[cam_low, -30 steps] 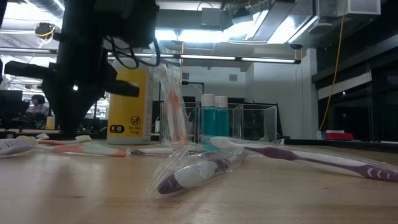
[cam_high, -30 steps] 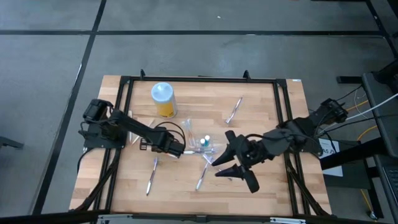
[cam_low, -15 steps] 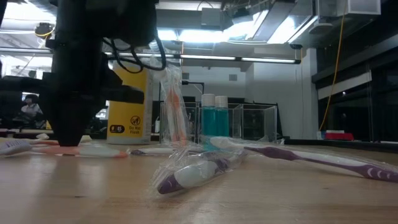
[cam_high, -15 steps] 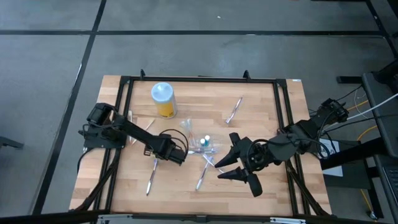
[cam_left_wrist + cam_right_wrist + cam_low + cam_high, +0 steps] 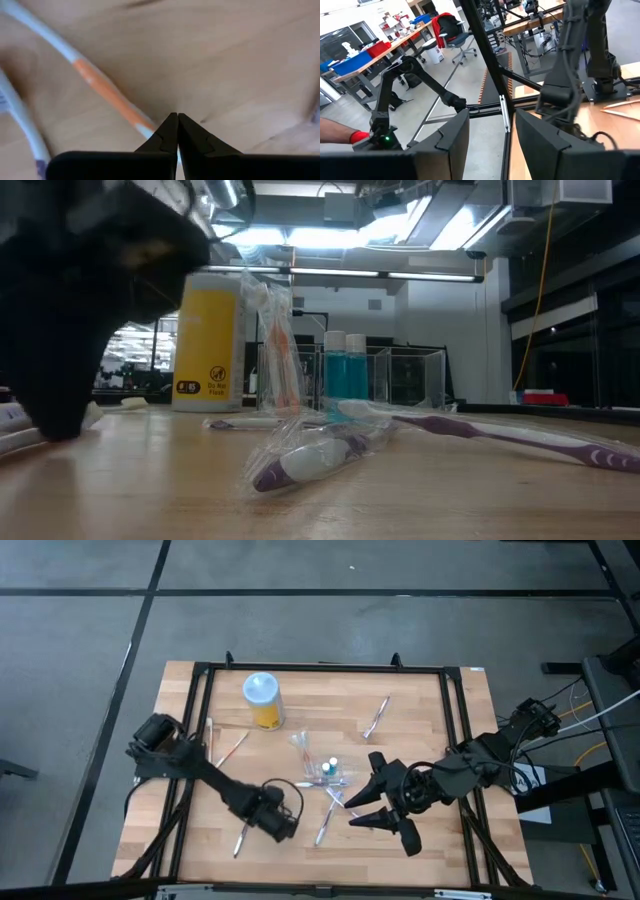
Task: Pick & Place toothbrushing station
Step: Put the white and orange toothbrush into the left compartment of the transparent organizer
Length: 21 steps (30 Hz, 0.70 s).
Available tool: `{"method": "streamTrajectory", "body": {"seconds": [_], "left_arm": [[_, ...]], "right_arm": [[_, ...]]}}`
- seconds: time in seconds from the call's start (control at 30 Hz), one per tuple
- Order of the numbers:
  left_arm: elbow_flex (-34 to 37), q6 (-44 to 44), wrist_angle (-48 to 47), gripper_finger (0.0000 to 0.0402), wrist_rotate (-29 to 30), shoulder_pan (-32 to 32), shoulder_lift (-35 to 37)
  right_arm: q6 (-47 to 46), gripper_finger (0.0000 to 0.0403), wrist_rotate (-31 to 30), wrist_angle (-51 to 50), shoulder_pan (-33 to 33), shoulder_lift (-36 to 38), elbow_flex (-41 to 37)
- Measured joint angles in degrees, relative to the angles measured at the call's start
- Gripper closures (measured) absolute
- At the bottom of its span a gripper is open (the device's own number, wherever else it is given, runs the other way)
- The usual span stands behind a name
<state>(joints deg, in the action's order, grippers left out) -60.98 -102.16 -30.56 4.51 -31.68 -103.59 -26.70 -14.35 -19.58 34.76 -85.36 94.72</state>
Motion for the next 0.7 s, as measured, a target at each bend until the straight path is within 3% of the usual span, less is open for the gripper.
{"method": "streamTrajectory", "body": {"seconds": [0.2, 0.37, 0.47, 0.7], "left_arm": [[-4.0, -1.6, -2.4, 0.0396, 16.6, -5.9, 1.4], [-4.1, -11.3, -6.6, 0.0399, 19.6, -7.5, 1.3], [-4.2, -10.0, -3.6, 0.0398, 21.0, -7.0, 1.4], [-4.2, -7.1, -2.6, 0.0399, 15.9, -4.4, 1.4]], "right_arm": [[0.5, 0.0239, -0.2, 1.2, -0.2, 0.0, 0.0], [1.3, 0.0239, -0.2, 1.2, -0.5, 0.0, 0.0], [1.7, 0.0239, -0.2, 1.7, -0.6, 0.0, 0.0], [2.1, 0.0239, 0.1, 1.7, -0.6, 0.0, 0.0]]}}
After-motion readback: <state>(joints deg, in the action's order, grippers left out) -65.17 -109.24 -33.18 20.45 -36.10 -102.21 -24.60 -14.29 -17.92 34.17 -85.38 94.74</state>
